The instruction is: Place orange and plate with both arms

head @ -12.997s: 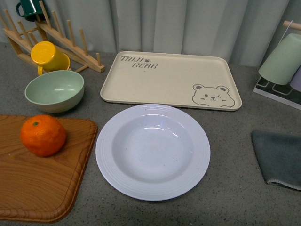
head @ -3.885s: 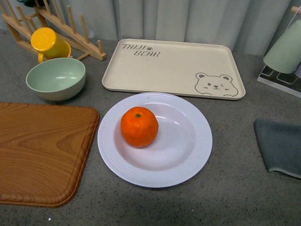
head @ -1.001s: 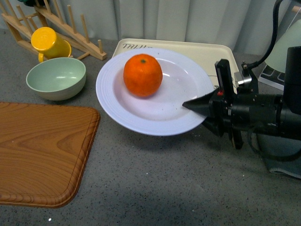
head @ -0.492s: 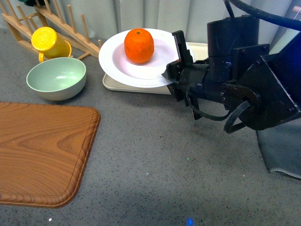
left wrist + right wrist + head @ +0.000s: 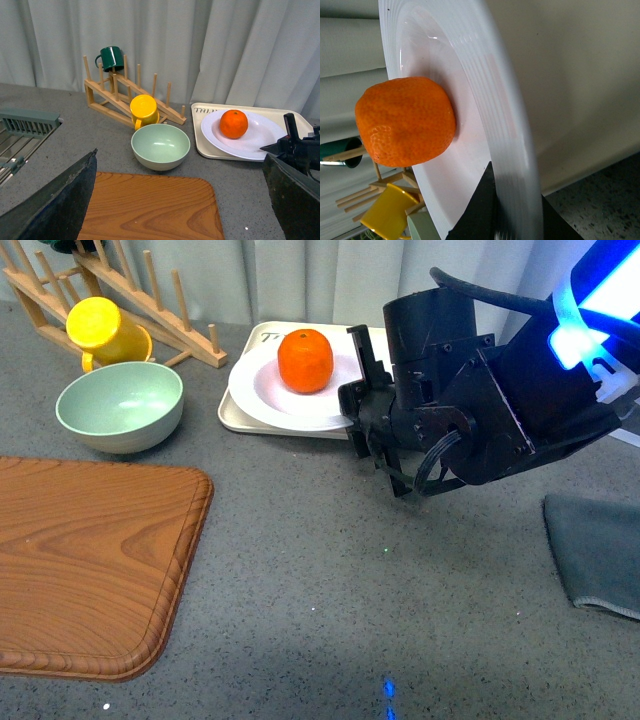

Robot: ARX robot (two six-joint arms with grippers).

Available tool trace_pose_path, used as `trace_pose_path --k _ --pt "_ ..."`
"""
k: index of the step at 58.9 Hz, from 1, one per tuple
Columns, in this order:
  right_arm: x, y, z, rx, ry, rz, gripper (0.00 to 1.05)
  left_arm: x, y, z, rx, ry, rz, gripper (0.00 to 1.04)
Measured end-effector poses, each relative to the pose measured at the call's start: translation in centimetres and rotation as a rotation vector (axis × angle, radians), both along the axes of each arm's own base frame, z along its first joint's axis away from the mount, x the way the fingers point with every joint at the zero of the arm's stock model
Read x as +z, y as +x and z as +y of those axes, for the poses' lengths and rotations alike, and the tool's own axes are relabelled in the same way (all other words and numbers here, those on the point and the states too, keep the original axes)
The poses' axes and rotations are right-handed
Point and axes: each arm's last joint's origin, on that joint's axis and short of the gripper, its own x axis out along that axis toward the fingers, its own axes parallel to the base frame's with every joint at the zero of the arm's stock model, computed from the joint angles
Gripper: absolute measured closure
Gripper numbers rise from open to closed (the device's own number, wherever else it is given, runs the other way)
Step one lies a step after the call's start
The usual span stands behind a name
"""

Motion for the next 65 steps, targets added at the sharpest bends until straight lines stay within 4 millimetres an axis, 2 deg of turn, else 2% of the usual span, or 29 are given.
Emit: trace_pose_path --k 4,21,24,30,36,47,57,65 --pt "-0.2 0.2 0.2 -0.008 -0.009 0.014 0.99 0.0 0.0 0.0 0.000 0.000 0.000 0.07" --pt "0.3 0.4 0.7 0.007 -0.011 0.005 0.51 0.0 0.0 0.0 0.000 0.000 0.000 0.07" --pt "0.9 0.0 0.4 0.019 -0.037 -0.016 0.41 0.0 0.0 0.0 0.000 0.000 0.000 0.07" --pt "1.7 -0.9 -0.3 0.037 -0.108 -0.046 0.26 0.0 0.0 0.0 0.000 0.000 0.000 0.07" --pt "3.2 -2.7 -1.4 0.071 -0.269 -0.108 0.09 0.0 0.0 0.0 0.000 0.000 0.000 0.07" --pt "6.7 -6.4 -4.2 0.147 -0.551 -0.266 0.09 0.0 0.0 0.0 0.000 0.000 0.000 0.07" --pt "9.9 -11.4 -8.0 0.224 -0.859 -0.416 0.09 0.0 0.0 0.0 0.000 0.000 0.000 0.07" --pt "12.1 -16.5 -11.8 0.277 -1.069 -0.482 0.09 0.0 0.0 0.0 0.000 0.000 0.000 0.07"
